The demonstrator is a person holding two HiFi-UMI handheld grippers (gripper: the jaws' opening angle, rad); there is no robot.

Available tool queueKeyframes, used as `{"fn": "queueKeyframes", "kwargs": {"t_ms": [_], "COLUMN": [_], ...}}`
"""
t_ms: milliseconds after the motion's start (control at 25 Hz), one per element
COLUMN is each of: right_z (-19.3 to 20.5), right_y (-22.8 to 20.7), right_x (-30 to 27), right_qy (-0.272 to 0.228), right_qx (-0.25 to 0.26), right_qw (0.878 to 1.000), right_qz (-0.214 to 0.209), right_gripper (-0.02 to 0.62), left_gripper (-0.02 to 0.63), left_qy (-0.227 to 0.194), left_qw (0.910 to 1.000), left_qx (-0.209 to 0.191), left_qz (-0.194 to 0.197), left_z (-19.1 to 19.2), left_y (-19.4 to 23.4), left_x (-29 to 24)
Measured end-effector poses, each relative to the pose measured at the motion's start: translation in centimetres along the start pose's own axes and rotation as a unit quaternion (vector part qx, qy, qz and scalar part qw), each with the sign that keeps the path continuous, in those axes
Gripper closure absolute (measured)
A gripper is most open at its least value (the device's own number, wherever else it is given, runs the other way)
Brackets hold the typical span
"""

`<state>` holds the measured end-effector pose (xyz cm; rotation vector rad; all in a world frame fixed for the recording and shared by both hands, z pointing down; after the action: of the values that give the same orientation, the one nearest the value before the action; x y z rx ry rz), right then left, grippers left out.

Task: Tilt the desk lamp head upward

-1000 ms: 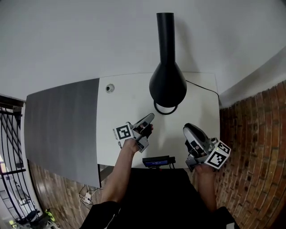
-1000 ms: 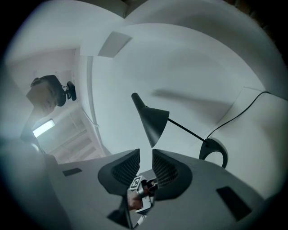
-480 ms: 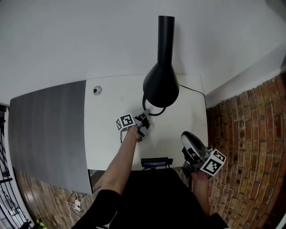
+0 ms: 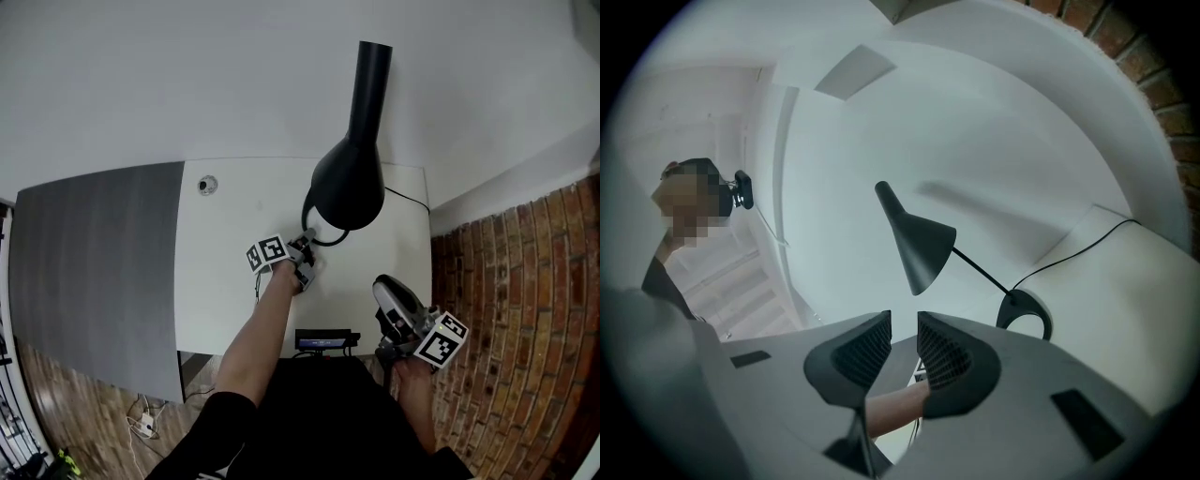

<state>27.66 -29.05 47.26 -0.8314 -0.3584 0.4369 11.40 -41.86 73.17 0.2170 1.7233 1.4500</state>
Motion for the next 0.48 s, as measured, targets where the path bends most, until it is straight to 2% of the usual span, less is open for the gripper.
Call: {"fn": "queueKeyframes", "kwargs": {"t_ms": [480], "right_z": [0.0], "right_y": [-2.2], "right_x": [-3.4], "right_qy": [0.028], "right_qx": [-0.008], "right_qw": [0.999], "right_qz": [-0.030], "right_gripper": [0.505], "left_gripper": [0.594], "left_qy": [0.000], "left_qw": [0.9999], "left_qx": [-0.008], "left_qz": [-0.009], "left_z": [0.0], "left_y": [-0.1], "left_x": [0.0]}}
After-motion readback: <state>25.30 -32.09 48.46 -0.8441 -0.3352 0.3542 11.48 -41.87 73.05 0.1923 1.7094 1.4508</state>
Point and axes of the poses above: the fingertips, and each gripper's own axes: x backward along the fingers, y to its left, z out of its underside, the point moved 4 cm from there along x, backward along the fingers, and after that the axes turned 15 degrees about -z, right-handed, at the moved point
